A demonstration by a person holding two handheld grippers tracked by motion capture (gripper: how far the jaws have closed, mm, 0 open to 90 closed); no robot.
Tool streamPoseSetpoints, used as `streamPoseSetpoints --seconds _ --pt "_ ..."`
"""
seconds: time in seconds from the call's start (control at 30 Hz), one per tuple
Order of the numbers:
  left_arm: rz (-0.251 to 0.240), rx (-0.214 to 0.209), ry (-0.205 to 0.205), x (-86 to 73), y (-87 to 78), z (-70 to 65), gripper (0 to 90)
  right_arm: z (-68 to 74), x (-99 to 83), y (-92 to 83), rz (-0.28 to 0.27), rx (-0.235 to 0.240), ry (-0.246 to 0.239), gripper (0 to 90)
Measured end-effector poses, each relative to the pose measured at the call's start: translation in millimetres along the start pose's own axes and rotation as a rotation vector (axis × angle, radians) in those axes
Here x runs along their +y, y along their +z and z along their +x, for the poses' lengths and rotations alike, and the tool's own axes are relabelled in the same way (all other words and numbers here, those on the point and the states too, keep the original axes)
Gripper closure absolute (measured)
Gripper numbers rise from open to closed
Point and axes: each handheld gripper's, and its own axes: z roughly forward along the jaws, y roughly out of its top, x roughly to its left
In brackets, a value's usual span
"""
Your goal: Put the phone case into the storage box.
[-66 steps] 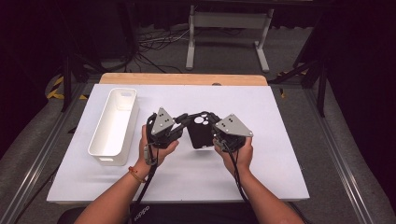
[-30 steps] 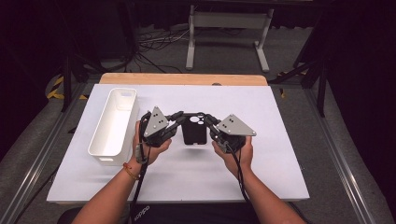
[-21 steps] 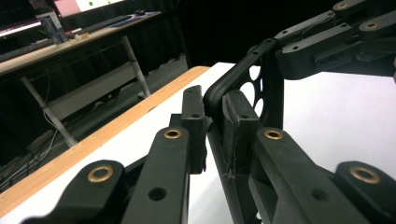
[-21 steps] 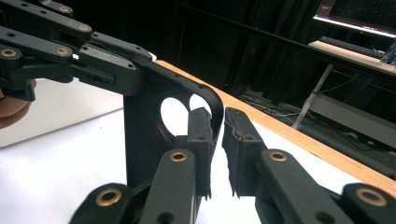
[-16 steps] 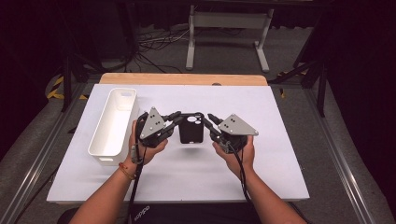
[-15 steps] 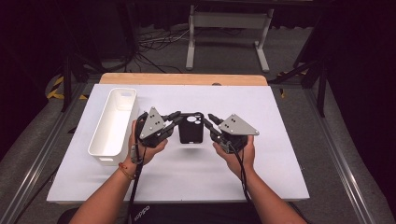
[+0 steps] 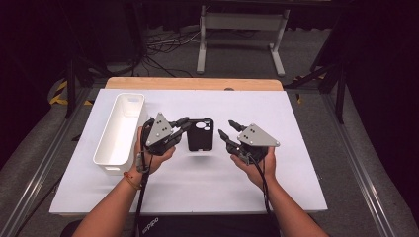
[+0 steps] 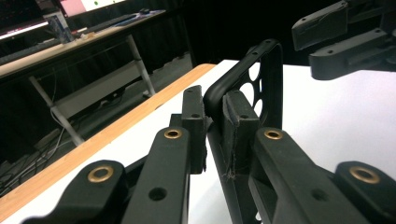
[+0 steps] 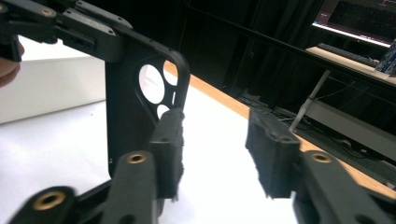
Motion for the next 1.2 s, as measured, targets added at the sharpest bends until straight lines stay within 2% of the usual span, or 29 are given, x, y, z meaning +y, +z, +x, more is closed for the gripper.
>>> streamPoseSetpoints --seconds 0.07,0.17,0.2,0.23,0.27,0.5,0.63,0.7,0.87,0.93,1.1,1.2 --pt "-0.002 -0.003 -0.007 -0.2 -0.3 0.1 80.9 -1.1 -2.0 -0.9 -0.001 0.005 0.004 46.0" --pt "0.000 0.004 0.007 -0.2 -0.9 1.2 80.9 -1.4 -4.4 -2.4 -0.005 0.012 -0.006 44.5" --pt "-0.001 0.006 0.009 -0.4 -1.2 2.1 80.9 -0.4 -7.5 -4.1 -0.004 0.007 -0.030 41.2" --pt "-0.001 0.006 0.009 -0.4 -1.2 2.1 80.9 0.1 -8.7 -4.5 -0.004 0.005 -0.030 41.2" --pt "0.001 0.002 -0.004 -1.0 -1.3 1.8 80.9 0.6 -10.7 -4.7 0.007 0.004 -0.031 34.8" --pt "-0.004 0.001 -0.008 -1.6 -1.5 3.4 80.9 0.1 -18.8 -9.9 0.008 -0.019 -0.024 18.4" --pt "0.000 -0.002 -0.015 -1.9 -1.3 3.3 80.9 0.2 -24.7 -13.0 0.018 -0.014 -0.022 15.3" --pt "0.004 0.004 -0.017 -1.7 -1.3 3.1 80.9 1.1 -28.2 -15.1 0.022 -0.009 -0.036 14.4" --pt "0.006 0.009 -0.015 -1.8 -1.2 4.3 81.0 3.6 -36.7 -21.3 0.015 -0.025 -0.026 11.3" --pt "0.004 0.004 -0.019 -1.9 -1.6 4.3 81.0 3.7 -39.7 -24.4 0.020 -0.010 -0.021 10.9" --pt "0.009 0.020 -0.013 -1.0 -1.7 3.7 81.0 3.2 -46.9 -33.5 0.028 -0.006 -0.040 9.3" --pt "0.012 0.015 -0.011 -0.9 -2.3 3.7 81.0 0.6 -50.2 -37.6 0.033 -0.005 -0.037 8.3"
